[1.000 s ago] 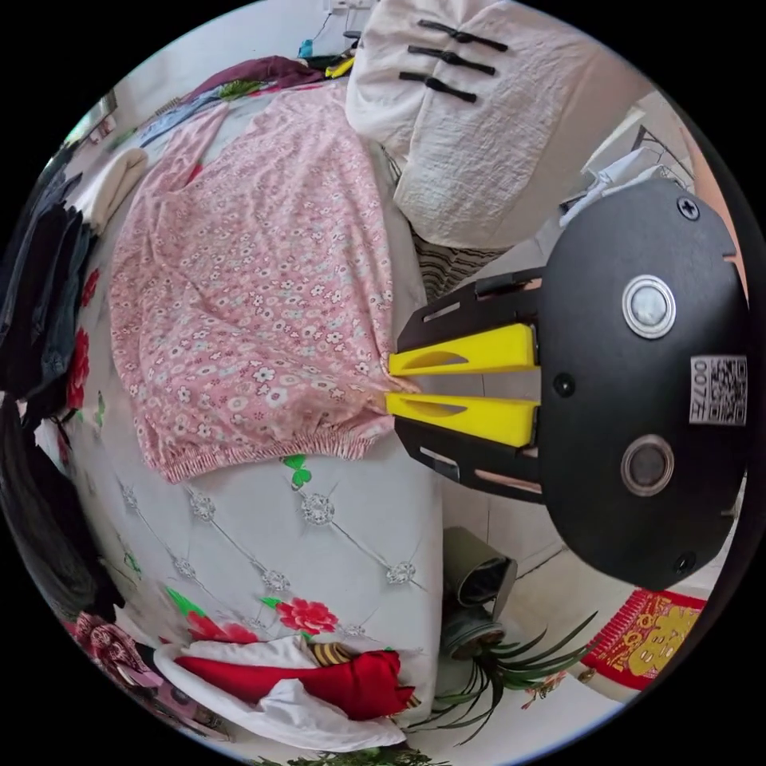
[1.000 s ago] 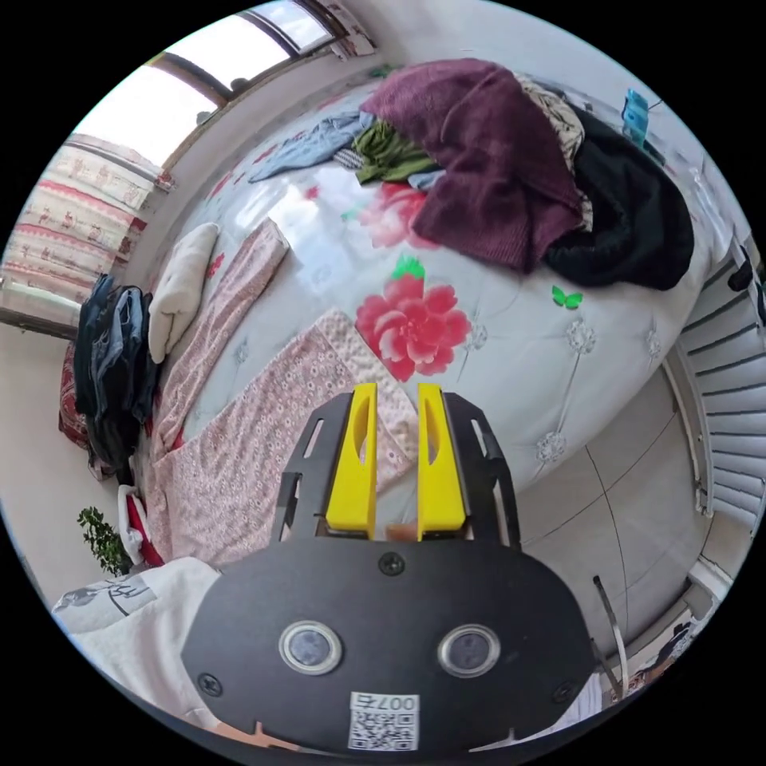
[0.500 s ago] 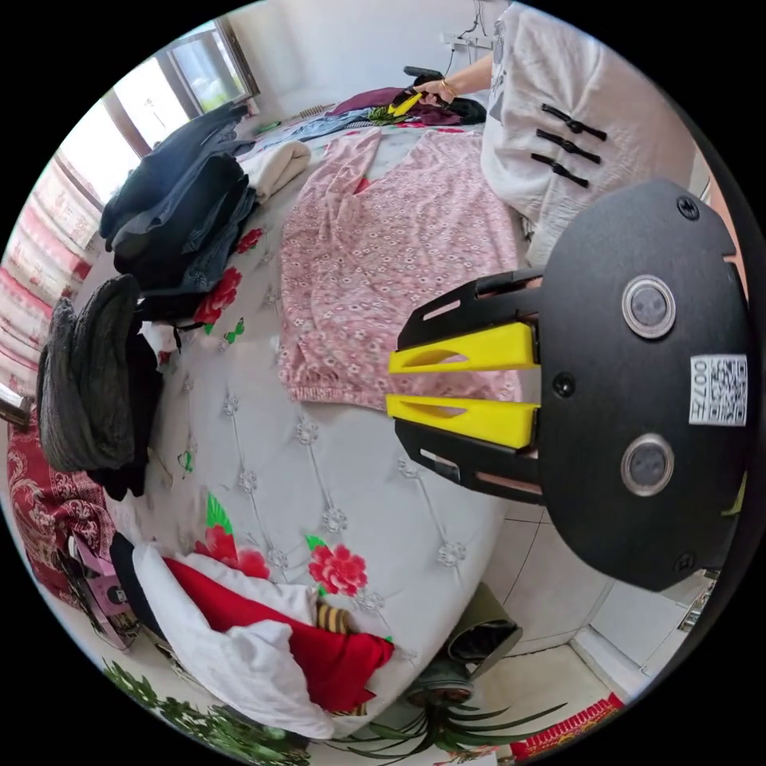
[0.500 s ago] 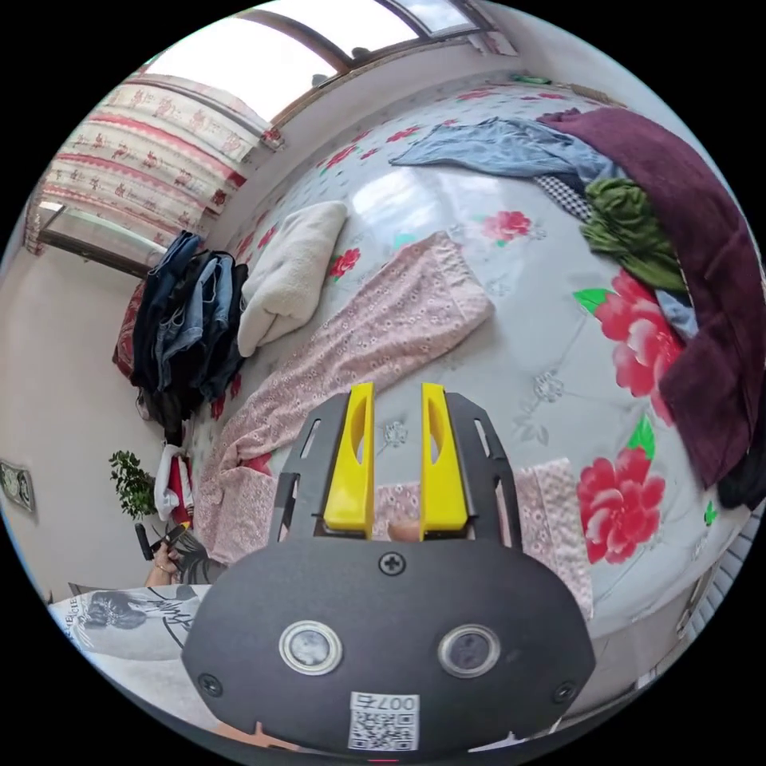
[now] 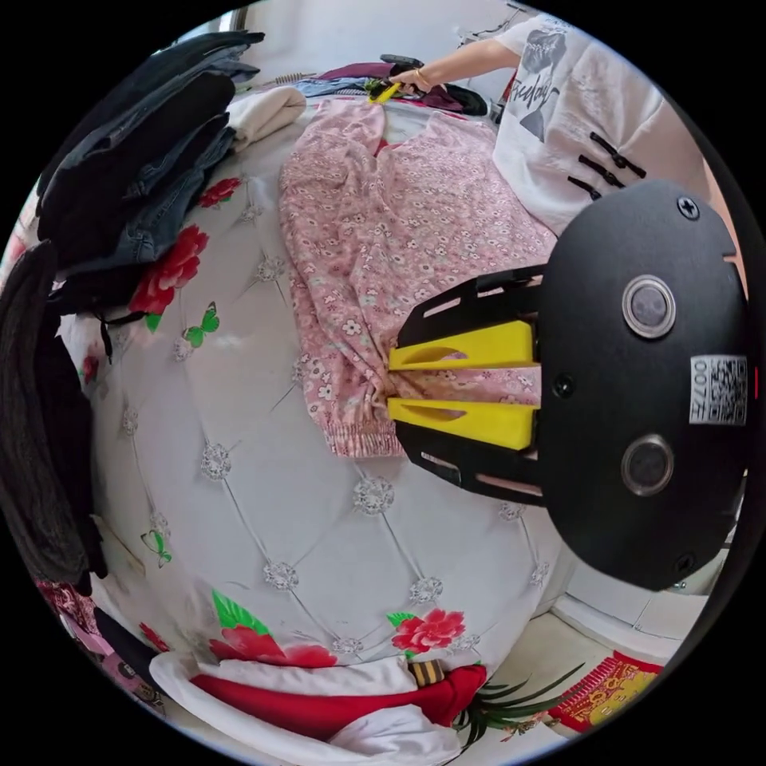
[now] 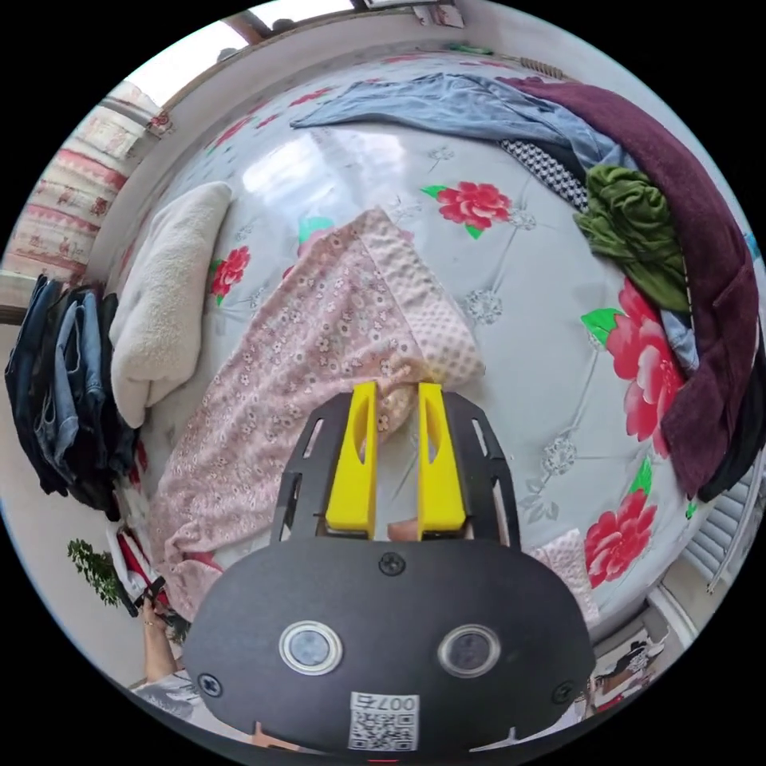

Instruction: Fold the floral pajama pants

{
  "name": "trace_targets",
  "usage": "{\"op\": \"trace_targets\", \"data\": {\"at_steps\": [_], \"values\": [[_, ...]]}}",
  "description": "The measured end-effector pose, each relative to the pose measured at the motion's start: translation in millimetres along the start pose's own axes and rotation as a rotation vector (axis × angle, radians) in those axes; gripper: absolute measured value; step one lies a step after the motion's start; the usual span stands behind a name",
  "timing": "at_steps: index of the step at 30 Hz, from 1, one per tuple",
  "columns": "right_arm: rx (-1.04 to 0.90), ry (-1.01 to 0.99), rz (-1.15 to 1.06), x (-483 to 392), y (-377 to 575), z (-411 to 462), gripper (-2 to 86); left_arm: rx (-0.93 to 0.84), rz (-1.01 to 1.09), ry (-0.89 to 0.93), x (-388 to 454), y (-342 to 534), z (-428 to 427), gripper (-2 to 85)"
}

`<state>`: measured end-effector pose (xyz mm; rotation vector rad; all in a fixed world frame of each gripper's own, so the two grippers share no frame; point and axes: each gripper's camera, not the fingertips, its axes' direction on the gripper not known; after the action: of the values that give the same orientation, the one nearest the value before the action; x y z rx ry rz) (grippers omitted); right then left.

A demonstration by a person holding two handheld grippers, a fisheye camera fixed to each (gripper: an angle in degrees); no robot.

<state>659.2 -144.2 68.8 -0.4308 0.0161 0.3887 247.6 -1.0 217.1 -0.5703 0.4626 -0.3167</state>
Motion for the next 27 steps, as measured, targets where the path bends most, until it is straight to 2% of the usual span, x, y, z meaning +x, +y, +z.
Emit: {"op": "trace_targets", "data": {"at_steps": [2,7,10,13,16,18,22,27], "values": [[-0.022,-0.041,-0.043,-6.5,-7.3,-2.4,1.3,0.032,-0.009,0.022,-6.0,-0.8,-8.2,0.6],[0.357,-0.403,-0.269,-13.4,21.1,-126.8,0.0,0.229,0.097,0.05,6.6,24.1,-64.1,-0.7],[0.456,-0.335,-0.371,3.7,66.5,-178.6,-0.1,0.307,0.207,0.026,22.2,57.9,-85.6,-0.7],[0.343,-0.167,-0.256,47.0,94.7,-157.3,0.3,0.27,0.238,-0.024,26.7,77.4,-69.4,-0.3],[0.085,-0.082,-0.071,95.8,107.8,-95.6,1.4,0.169,0.217,0.059,20.5,76.2,-40.9,1.4],[0.059,-0.053,-0.022,108.7,118.4,-80.3,1.9,0.161,0.21,0.081,17.7,72.8,-40.3,3.3],[0.126,-0.065,-0.083,90.2,116.2,-80.6,3.1,0.214,0.196,0.044,12.0,60.2,-66.1,5.8],[0.061,-0.085,-0.229,38.0,76.1,-51.1,4.8,0.177,0.228,-0.08,25.5,8.4,-77.0,7.6]]}}
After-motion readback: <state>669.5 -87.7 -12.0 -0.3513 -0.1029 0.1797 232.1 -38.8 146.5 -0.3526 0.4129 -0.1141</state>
